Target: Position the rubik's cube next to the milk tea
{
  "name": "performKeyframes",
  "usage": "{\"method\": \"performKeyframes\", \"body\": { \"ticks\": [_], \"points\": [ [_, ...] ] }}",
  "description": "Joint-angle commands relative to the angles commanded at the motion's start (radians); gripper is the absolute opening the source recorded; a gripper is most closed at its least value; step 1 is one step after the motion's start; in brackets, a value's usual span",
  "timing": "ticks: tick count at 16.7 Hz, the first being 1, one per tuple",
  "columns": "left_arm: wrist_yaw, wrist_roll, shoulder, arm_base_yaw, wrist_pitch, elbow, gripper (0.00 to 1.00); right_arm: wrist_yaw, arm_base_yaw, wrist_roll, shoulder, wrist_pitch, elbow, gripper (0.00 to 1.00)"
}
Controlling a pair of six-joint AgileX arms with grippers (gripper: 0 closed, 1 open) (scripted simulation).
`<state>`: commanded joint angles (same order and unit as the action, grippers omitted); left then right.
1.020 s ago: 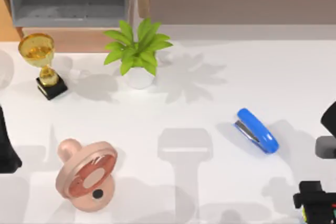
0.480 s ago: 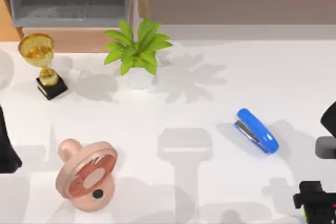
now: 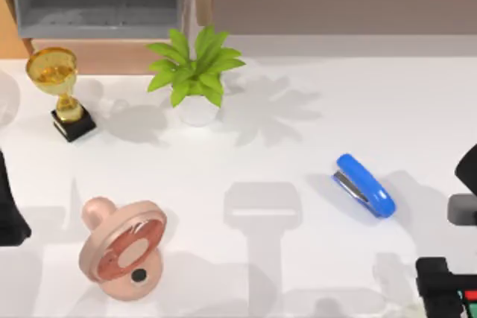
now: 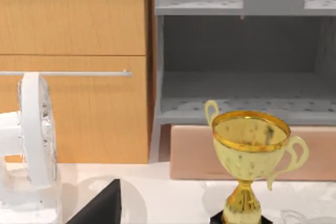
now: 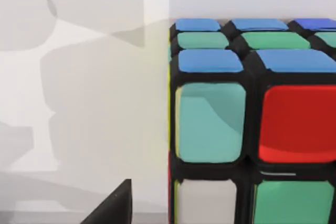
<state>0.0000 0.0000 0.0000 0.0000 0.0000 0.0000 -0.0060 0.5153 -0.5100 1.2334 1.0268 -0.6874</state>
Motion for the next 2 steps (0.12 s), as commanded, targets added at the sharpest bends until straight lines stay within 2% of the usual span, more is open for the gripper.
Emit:
{"method": "performKeyframes", "body": {
  "ticks": [2],
  "points": [
    [0.000, 0.000, 0.000, 0.000, 0.000, 0.000, 1.00, 0.000, 0.000, 0.000, 0.000, 0.000, 0.000, 1.00]
  ]
}}
